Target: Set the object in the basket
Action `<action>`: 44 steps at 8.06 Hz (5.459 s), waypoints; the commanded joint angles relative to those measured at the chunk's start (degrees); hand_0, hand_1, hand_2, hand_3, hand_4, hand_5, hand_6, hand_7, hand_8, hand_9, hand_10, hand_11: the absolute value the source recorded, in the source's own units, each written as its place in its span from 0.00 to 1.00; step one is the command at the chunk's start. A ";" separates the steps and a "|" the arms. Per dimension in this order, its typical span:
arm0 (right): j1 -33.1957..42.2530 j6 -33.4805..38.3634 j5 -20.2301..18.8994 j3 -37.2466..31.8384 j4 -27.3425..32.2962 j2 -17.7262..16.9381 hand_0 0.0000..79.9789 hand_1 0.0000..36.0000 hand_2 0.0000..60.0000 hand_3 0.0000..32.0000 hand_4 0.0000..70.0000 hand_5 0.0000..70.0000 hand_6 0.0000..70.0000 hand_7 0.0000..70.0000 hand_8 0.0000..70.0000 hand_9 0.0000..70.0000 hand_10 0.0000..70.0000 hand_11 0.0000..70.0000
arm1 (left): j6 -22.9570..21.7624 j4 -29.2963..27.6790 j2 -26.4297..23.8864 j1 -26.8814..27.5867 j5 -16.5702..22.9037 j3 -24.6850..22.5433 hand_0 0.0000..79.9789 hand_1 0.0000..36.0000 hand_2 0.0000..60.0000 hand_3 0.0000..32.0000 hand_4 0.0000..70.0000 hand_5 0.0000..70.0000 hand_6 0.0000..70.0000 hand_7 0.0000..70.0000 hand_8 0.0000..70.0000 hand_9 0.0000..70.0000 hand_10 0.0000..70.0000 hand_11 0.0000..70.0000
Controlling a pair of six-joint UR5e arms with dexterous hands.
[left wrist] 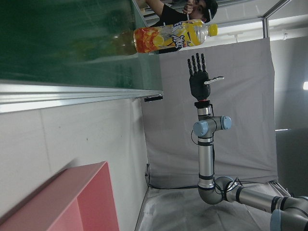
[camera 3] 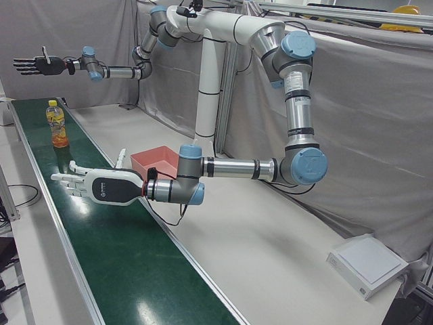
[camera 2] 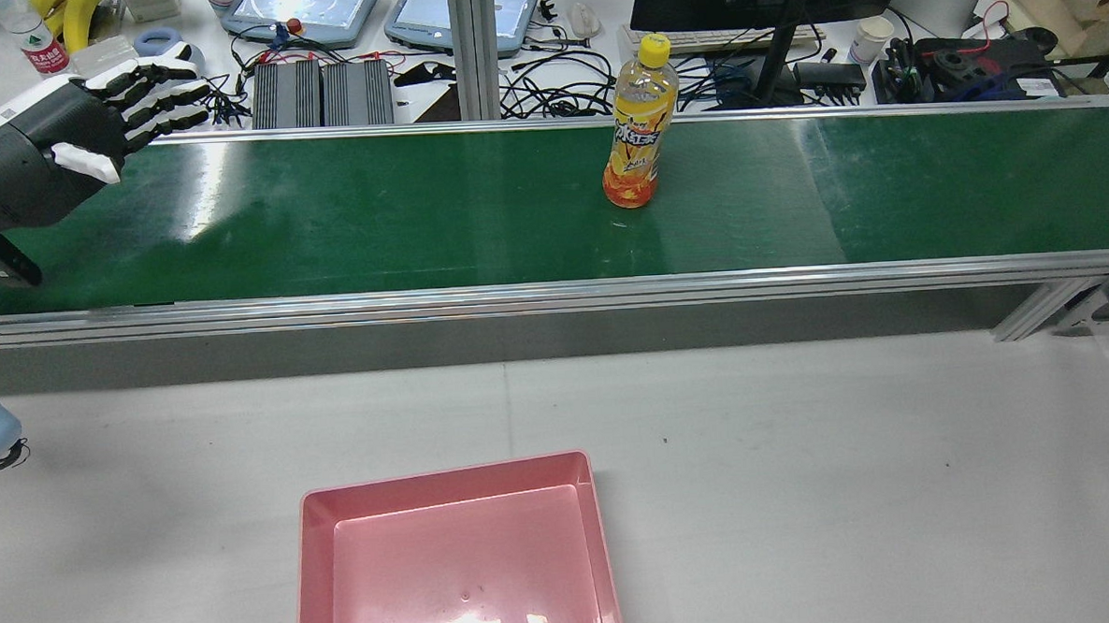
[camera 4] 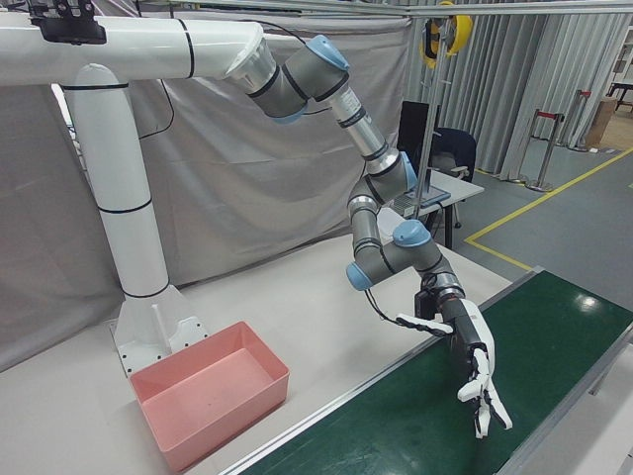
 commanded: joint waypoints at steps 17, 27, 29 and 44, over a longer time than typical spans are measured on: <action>-0.04 -0.04 0.00 -0.06 0.00 0.00 0.00 0.00 0.00 0.00 0.00 0.00 0.00 0.00 0.00 0.00 0.00 0.00 | 0.96 1.46 -1.08 0.18 -0.09 0.02 0.65 0.28 0.00 0.18 0.21 0.34 0.04 0.02 0.16 0.17 0.13 0.21; -0.04 -0.04 0.00 -0.06 0.00 0.00 0.00 0.00 0.00 0.00 0.00 0.00 0.00 0.00 0.00 0.00 0.00 0.00 | 1.05 1.46 -1.26 0.18 0.00 -0.07 0.65 0.27 0.00 0.17 0.21 0.36 0.04 0.02 0.16 0.17 0.14 0.22; -0.04 -0.04 0.00 -0.06 0.00 0.00 0.00 0.00 0.00 0.00 0.00 0.00 0.00 0.00 0.00 0.00 0.00 0.00 | 0.96 1.54 -1.26 0.27 -0.09 -0.07 0.64 0.26 0.00 0.17 0.21 0.36 0.04 0.02 0.16 0.17 0.14 0.22; -0.04 -0.04 0.00 -0.06 0.00 0.00 0.00 0.00 0.00 0.00 0.00 0.00 0.00 0.00 0.00 0.00 0.00 0.00 | 0.96 1.46 -1.26 0.18 -0.09 0.02 0.64 0.26 0.00 0.14 0.21 0.38 0.04 0.03 0.16 0.17 0.14 0.21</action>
